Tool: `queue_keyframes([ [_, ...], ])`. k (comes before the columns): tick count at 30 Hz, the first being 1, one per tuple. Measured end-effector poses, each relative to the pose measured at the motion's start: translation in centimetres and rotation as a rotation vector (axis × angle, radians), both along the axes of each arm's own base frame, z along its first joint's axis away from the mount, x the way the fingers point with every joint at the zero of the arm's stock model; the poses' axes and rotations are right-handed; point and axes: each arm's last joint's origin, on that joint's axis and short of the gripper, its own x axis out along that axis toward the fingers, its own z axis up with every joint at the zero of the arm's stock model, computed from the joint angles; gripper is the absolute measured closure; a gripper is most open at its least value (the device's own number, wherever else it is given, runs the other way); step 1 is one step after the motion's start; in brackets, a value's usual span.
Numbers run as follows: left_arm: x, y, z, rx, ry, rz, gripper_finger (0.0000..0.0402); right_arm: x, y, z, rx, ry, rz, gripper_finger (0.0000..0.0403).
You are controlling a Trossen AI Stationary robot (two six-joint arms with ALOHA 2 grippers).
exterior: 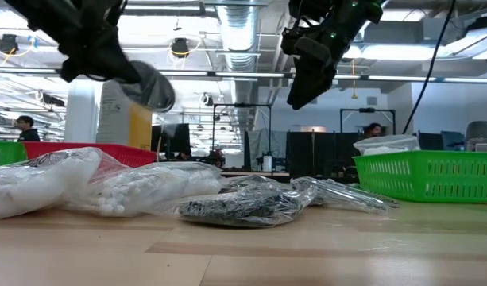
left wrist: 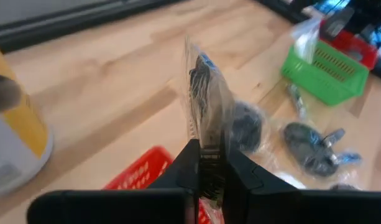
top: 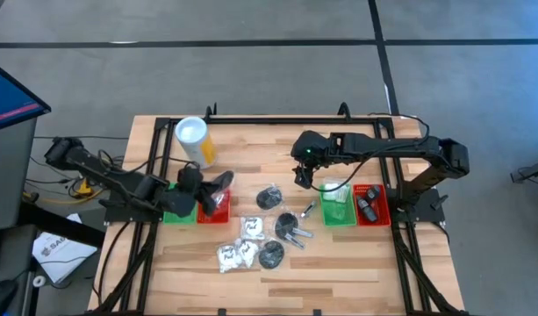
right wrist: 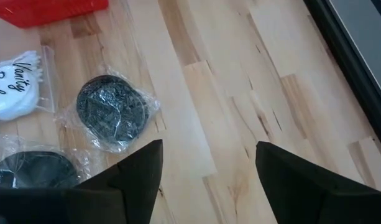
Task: Pick & Place Travel size toiletries
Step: Put the black hair brush into the left green bin
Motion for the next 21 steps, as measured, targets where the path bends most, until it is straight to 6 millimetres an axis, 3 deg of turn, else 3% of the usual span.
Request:
queue_keyframes([
  [12,-1.5,-0.3,1.3,-0.119,0.229,0.04,0.0382,0.0,-0.1,0.0,0.001,0.003,-0.002,0.0159],
  [21,-1.4,-0.7,2.4,-0.144,0.402,0.072,0.0382,0.0,-0.1,0.0,-0.004,0.0,0.002,0.0159],
])
